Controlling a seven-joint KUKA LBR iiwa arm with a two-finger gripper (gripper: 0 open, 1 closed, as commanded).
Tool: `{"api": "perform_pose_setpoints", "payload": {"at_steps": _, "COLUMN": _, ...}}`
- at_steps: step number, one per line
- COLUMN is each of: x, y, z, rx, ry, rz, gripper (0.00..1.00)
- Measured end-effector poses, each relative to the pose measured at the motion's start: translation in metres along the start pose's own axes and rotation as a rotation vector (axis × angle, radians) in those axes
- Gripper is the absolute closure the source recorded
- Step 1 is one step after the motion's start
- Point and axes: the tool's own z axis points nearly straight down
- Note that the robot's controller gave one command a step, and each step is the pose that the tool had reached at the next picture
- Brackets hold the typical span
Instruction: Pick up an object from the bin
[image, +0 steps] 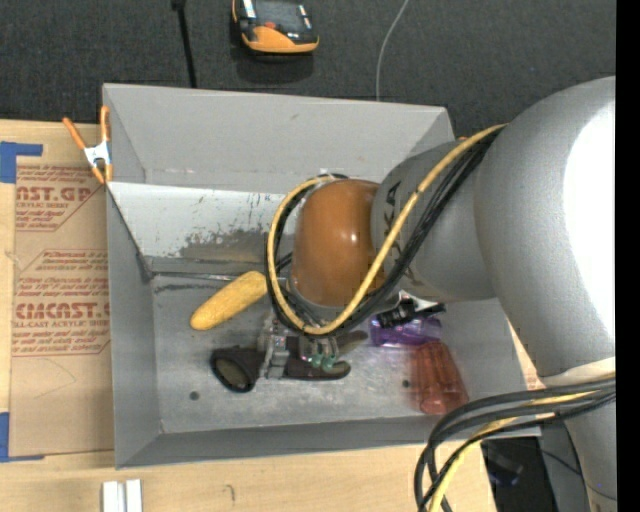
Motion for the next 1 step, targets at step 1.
{"api": "perform_pose_setpoints", "payload": {"at_steps": 1, "x": -0.0231, "y": -0.0429, "z": -0.2008, "rx": 0.001, "ry": 0.002, "rz": 0.012, "gripper": 1.0}}
